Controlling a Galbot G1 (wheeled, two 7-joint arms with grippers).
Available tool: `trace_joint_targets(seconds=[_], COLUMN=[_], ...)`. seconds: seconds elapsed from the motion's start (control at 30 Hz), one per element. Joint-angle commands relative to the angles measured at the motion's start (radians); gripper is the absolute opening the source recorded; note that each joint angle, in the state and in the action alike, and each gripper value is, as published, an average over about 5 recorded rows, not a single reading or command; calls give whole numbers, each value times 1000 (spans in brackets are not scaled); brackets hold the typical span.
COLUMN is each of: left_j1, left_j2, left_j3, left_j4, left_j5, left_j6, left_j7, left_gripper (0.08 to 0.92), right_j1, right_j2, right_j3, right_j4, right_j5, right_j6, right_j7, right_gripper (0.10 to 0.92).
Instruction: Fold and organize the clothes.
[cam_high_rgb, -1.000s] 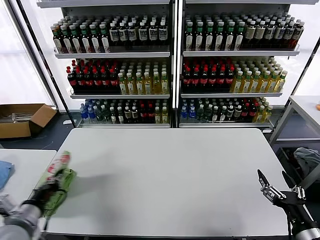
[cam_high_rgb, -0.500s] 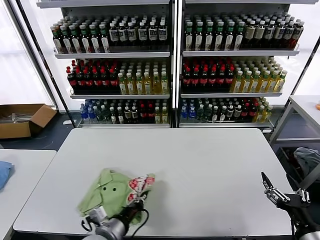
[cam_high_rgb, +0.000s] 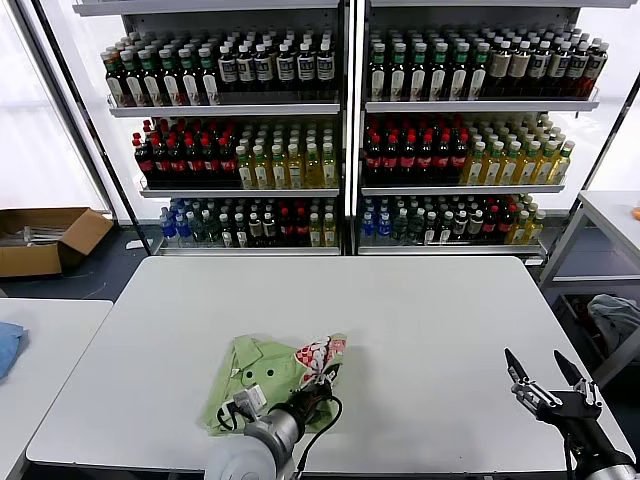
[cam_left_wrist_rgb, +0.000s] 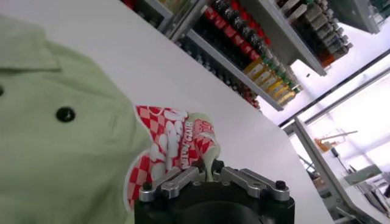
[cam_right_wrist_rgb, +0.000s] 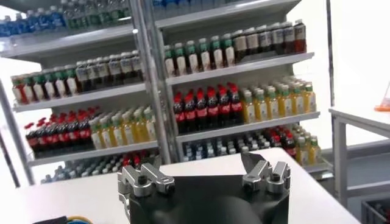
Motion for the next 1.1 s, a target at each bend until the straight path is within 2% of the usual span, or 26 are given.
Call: trace_joint_targets(seconds=[0.03, 0.23, 0.47, 0.63, 0.8, 1.0, 1.1], left_j1=[-98, 23, 201, 273, 310, 324, 317], left_j2=[20, 81, 112, 123, 106, 62, 65], left_j3=[28, -84, -293, -408, -423, -382, -385], left_j4=[23, -126, -328, -379, -403, -414, -415], left_j5=[52, 102, 48, 60, 100, 137, 135], left_j6=[-30, -27, -16, -13, -17, -17, -17], left_j7=[46, 128, 172, 206, 198, 190, 188], left_gripper=[146, 315, 514, 661, 791, 822, 823], right_j1=[29, 187, 456, 607, 681, 673, 638], right_j2=[-26, -57, -3, 19, 25, 19, 2], right_j3=[-191, -427, -758, -886, -939, -932, -912], right_j4=[-19, -107, -344, -470, -545, -566, -507], right_j5=[-140, -147, -147, -151, -108, -92, -101], right_j6=[-43, -173, -256, -283, -297, -297, -287], right_j7=[6, 96, 192, 196, 193, 181, 169], right_gripper=[823, 823, 823, 823, 823, 817, 764])
